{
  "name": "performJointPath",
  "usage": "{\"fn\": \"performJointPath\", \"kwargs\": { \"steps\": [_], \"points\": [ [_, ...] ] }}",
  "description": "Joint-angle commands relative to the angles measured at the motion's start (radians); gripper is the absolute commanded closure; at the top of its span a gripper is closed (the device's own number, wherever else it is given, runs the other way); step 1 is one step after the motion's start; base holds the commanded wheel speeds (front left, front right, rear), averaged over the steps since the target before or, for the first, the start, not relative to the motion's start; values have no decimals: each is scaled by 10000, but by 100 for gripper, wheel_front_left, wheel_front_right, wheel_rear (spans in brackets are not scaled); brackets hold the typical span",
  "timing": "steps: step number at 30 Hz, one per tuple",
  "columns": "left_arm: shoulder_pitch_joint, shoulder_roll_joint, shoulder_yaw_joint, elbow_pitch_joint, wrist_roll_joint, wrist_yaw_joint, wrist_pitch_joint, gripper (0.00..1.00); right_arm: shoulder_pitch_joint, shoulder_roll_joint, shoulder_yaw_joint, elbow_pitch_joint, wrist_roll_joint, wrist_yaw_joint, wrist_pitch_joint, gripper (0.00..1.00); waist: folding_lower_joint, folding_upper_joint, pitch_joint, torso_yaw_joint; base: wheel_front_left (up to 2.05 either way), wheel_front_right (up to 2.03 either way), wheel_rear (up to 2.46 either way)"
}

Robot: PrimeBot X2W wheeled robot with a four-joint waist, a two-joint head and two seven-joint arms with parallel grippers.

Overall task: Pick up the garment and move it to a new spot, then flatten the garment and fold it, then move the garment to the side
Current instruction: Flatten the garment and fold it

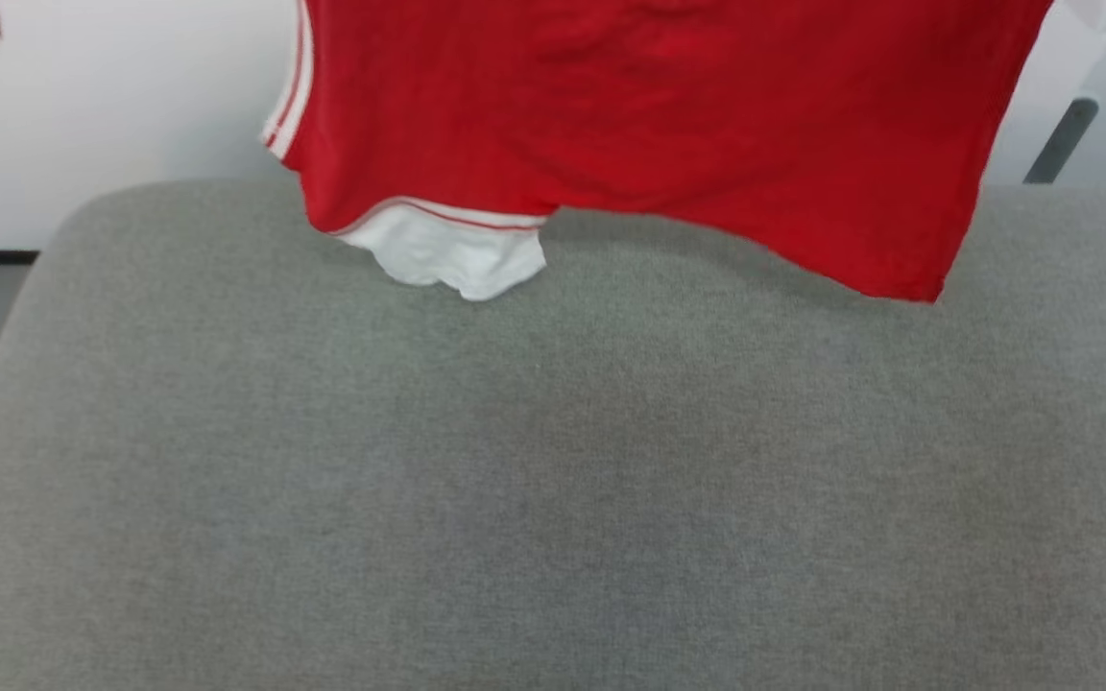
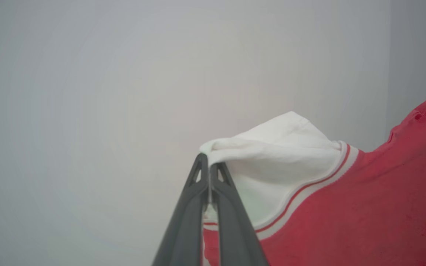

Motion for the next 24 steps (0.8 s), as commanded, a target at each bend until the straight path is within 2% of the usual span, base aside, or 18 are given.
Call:
{"fn": "performJointPath", "kwargs": {
  "steps": [1, 9, 12, 13, 16, 20, 24],
  "points": [
    [-292, 9, -36, 142, 103, -33, -199, 100, -200, -1, -97, 67, -132, -14, -129, 100, 0, 0, 474, -193, 0, 0, 0],
    [-1576, 366, -373, 648, 582, -35, -1545, 100, -1106, 258, -507, 638, -909, -14, -1208, 100, 0, 0, 2247, -566, 0, 0, 0],
    [-2228, 474, -514, 851, 892, -36, -2141, 100, -1629, 449, -743, 1062, -1474, -14, -2042, 100, 0, 0, 3040, -720, 0, 0, 0],
    [-2823, 503, -567, 1026, 1139, -35, -2536, 100, -2041, 587, -988, 1430, -1884, -14, -2779, 100, 0, 0, 3595, -792, 0, 0, 0],
    [-3591, 343, -610, 1203, 1354, -30, -3105, 100, -2600, 828, -1323, 1930, -2531, -14, -3586, 100, 0, 0, 4383, -806, 0, 0, 0],
    [-4562, 196, -681, 1204, 1593, -30, -3850, 100, -3318, 928, -1899, 2233, -3518, -14, -3884, 100, 0, 0, 5438, -694, 0, 0, 0],
    [-4895, 27, -732, 1095, 1644, -31, -4219, 100, -3451, 761, -2883, 1573, -4666, -14, -3882, 100, 0, 0, 6321, -410, 0, 0, 0]
  ]
}}
